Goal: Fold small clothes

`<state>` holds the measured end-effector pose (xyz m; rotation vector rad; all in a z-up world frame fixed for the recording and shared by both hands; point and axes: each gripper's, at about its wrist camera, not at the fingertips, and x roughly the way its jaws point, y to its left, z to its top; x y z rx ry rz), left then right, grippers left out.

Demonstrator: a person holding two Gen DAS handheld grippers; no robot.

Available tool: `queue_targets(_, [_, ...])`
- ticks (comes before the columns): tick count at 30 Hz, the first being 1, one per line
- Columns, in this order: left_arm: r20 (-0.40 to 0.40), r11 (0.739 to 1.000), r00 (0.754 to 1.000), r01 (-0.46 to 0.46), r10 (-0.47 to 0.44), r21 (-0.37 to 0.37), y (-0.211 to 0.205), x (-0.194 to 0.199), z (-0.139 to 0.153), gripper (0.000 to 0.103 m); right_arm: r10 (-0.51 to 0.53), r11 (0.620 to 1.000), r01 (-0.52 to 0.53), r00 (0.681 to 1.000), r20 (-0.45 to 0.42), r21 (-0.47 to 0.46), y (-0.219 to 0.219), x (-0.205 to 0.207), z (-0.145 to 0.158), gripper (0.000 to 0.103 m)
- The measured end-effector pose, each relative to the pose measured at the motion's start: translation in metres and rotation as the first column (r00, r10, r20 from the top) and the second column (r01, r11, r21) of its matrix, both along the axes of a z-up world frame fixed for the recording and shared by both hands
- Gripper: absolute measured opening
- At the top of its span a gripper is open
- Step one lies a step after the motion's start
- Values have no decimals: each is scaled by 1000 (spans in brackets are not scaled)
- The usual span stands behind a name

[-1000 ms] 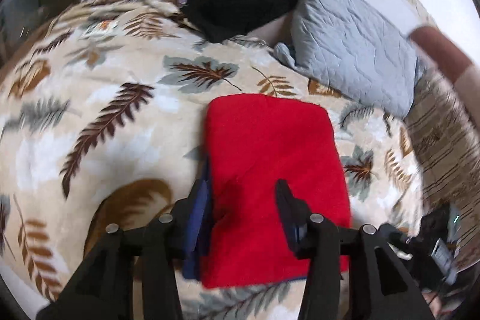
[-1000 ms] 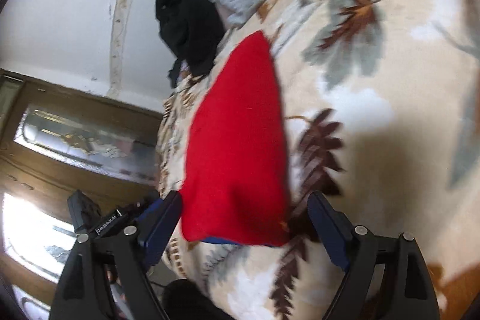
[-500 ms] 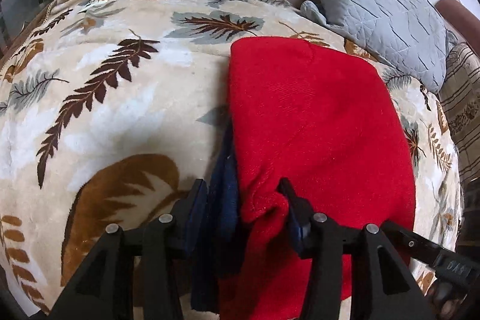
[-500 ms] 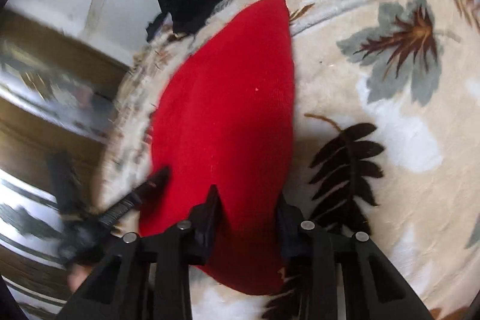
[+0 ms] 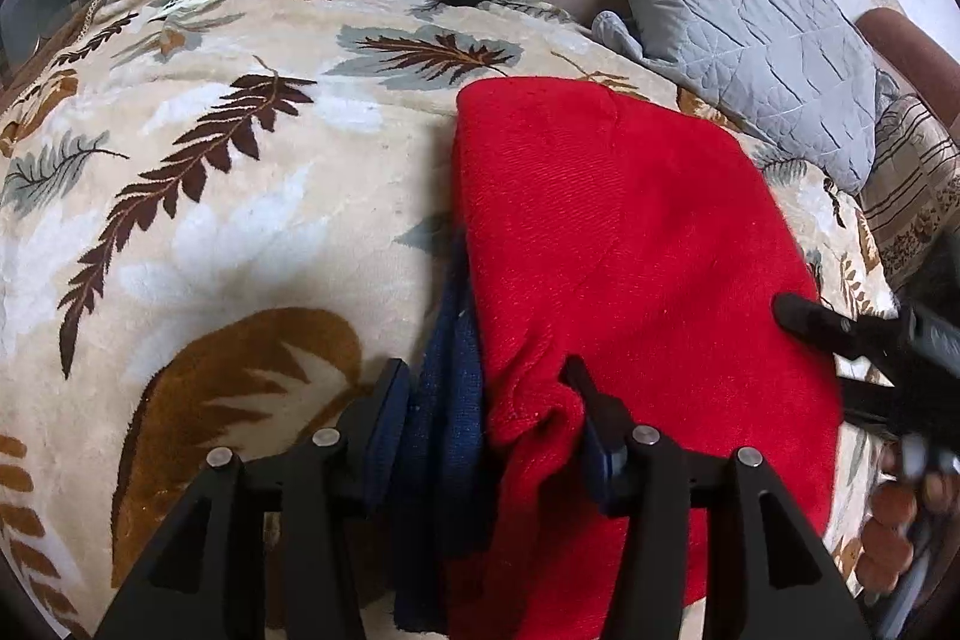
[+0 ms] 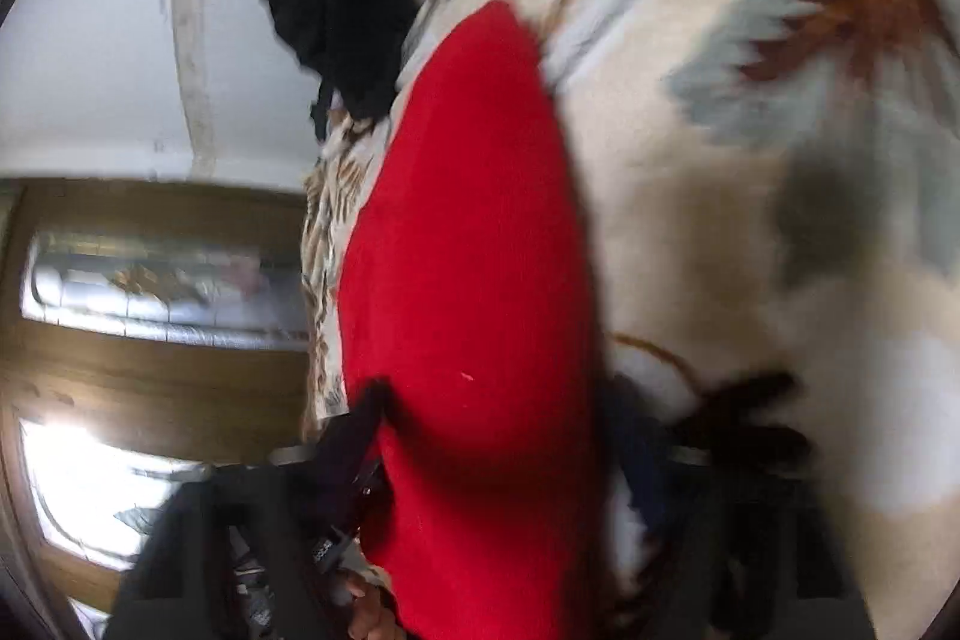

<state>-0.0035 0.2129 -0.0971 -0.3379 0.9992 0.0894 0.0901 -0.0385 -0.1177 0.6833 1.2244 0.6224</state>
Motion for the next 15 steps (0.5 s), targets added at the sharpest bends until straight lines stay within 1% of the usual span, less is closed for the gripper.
queue_targets(1, [1,1000,1000,0,0,-3,1,0,-1,56,31,993,-21,996,82,-116,11,-10,19,48])
queue_targets(2, [-1,1000,1000,-3,3,-7,1,0,-1,56,59,980,-31,988,142,-195,19,-19,32,47])
queue_targets(3, [-5,1000,1000,-3,3,-16,1,1,1,56,86,964,-36,980,179,-265,28,-23,35,47])
queue_targets(4, [-10,1000,1000,-8,8,-22,1,1,5,55,92,955,-40,982,166,-295,30,-21,29,47])
queue_targets(5, [-7,1000,1000,-14,14,-20,0,0,11,54,75,960,-34,987,140,-279,27,-16,21,47])
queue_targets(6, [11,1000,1000,-19,19,-12,-2,-2,18,54,59,971,-28,990,126,-238,22,-12,17,47])
queue_targets(7, [54,1000,999,-9,10,-2,-6,-4,28,54,62,976,-34,990,124,-214,19,-11,17,48])
queue_targets(9, [89,1000,996,21,-23,16,-13,-5,31,54,60,984,-39,992,114,-175,16,-11,15,54])
queue_targets(10, [56,998,997,44,-47,54,-18,0,24,54,51,990,-37,994,100,-140,12,-9,14,60])
queue_targets(11, [3,996,998,54,-55,77,-20,5,11,56,33,995,-25,996,81,-93,7,-6,13,63])
queue_targets(12, [-2,997,999,49,-49,55,-16,5,2,58,15,998,-11,998,68,-61,2,-6,12,63])
queue_targets(13, [20,999,999,31,-32,18,-9,2,0,61,-18,1000,19,999,47,-7,-5,-4,10,66])
queue_targets(14, [13,1000,1000,27,-27,-3,-6,2,-1,61,-51,998,49,998,29,46,-10,-1,8,69])
queue_targets(15, [9,999,1000,26,-25,-21,-3,2,-1,61,-71,995,70,997,17,75,-17,1,7,69])
